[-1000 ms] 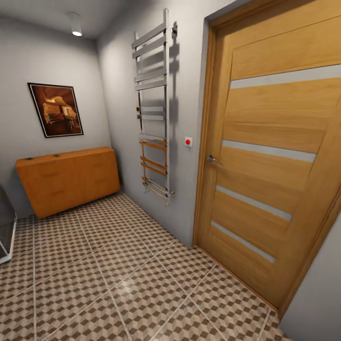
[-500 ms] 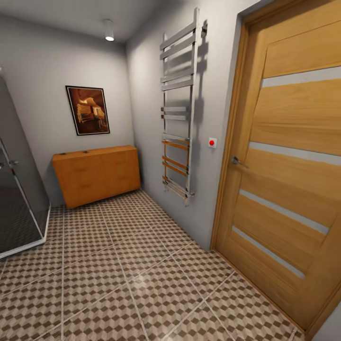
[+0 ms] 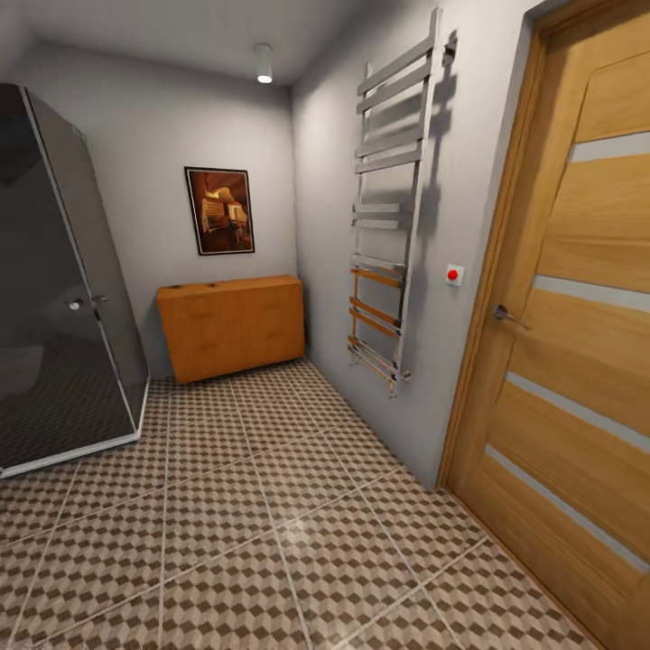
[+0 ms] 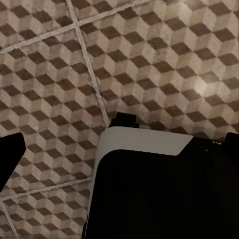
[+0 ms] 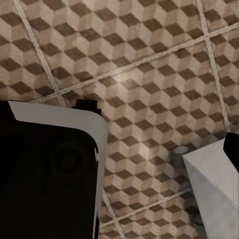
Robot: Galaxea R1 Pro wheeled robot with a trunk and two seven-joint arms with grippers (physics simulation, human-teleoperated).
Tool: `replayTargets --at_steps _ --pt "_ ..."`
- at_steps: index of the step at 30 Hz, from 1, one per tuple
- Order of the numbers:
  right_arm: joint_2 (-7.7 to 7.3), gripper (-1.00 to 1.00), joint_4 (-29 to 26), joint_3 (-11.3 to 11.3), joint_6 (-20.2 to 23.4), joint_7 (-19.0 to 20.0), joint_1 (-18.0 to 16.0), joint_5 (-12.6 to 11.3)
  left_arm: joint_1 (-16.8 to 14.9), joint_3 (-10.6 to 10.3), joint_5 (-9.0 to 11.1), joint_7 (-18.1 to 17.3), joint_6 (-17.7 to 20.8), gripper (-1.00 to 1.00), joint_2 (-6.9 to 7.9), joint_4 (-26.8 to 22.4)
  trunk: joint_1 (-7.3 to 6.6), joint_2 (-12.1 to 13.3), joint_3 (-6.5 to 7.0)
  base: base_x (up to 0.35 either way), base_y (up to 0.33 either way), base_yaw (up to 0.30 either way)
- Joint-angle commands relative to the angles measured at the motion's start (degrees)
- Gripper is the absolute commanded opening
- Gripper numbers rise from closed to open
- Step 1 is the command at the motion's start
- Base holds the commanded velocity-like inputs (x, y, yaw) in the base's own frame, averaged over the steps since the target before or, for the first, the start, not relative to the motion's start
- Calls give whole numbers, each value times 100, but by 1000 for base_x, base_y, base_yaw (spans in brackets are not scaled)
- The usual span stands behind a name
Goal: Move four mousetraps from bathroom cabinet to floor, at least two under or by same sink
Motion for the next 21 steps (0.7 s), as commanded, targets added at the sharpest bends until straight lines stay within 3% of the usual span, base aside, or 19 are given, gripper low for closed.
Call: replayTargets --at_steps 1,21 --pt "1 100 18 43 -32 -19 -7 3 -4 -49 49 22 -2 100 -2 1 0 -5 -7 0 0 296" --pt "-4 100 18 41 -33 -19 -11 3 -4 -49 49 24 -2 100 -2 0 0 -5 -7 0 0 296"
